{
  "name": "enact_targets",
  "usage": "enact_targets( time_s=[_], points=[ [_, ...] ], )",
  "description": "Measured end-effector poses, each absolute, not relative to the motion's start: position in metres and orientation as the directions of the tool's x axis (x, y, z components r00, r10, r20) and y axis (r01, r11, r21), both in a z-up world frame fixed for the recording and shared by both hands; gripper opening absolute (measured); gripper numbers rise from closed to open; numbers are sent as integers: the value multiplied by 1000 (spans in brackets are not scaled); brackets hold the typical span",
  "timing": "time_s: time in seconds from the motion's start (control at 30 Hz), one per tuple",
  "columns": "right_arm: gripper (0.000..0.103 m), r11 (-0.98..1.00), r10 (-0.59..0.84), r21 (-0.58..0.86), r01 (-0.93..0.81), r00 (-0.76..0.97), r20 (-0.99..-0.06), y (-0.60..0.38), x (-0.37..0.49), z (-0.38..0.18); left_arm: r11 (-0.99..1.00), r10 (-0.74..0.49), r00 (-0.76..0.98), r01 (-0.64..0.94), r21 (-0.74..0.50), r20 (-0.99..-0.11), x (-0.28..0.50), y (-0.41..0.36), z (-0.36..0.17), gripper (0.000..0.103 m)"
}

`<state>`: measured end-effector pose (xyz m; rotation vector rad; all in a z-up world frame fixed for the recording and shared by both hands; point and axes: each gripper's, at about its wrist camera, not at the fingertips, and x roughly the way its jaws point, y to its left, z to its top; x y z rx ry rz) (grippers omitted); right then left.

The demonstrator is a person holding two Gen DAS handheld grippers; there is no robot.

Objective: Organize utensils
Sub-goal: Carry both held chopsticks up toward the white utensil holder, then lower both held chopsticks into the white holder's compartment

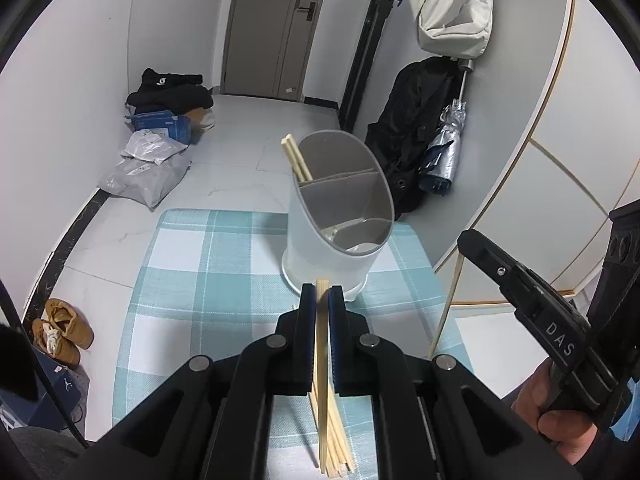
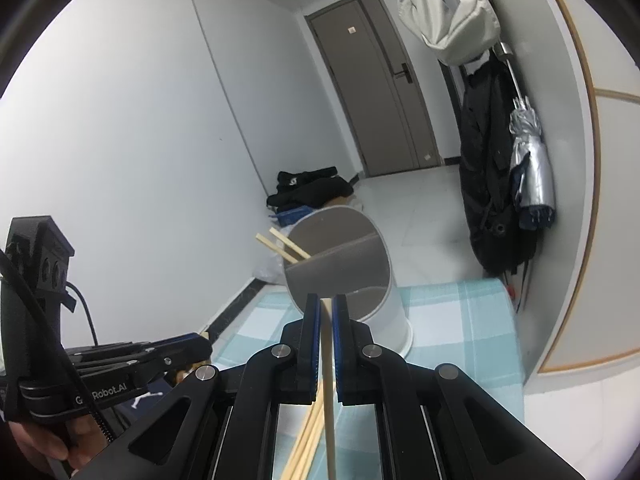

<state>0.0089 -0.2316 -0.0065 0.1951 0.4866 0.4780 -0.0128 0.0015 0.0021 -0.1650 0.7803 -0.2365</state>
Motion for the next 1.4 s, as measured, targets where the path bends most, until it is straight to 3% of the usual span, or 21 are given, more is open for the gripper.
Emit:
enact_targets(
  time_s=[0.53, 0.83, 1.13, 1.4],
  points=[
    [5, 849, 519, 314, -425, 783, -342, -235, 37, 30, 906, -422, 650, 285, -312, -632, 16, -10, 56, 3],
    [5, 838, 530, 297, -457, 810, -251, -230, 67, 92, 879, -463, 706, 291, -377, -535, 58, 5, 113, 3],
    [5, 845, 512, 257, -468, 847, -141, -215, 120, 147, 877, -416, 815, 241, -416, -403, 100, 27, 150, 3],
    [5, 850, 520, 157, -502, 848, -105, -185, 169, 155, 891, -325, 878, 160, -424, -351, 125, 42, 130, 3]
  ],
)
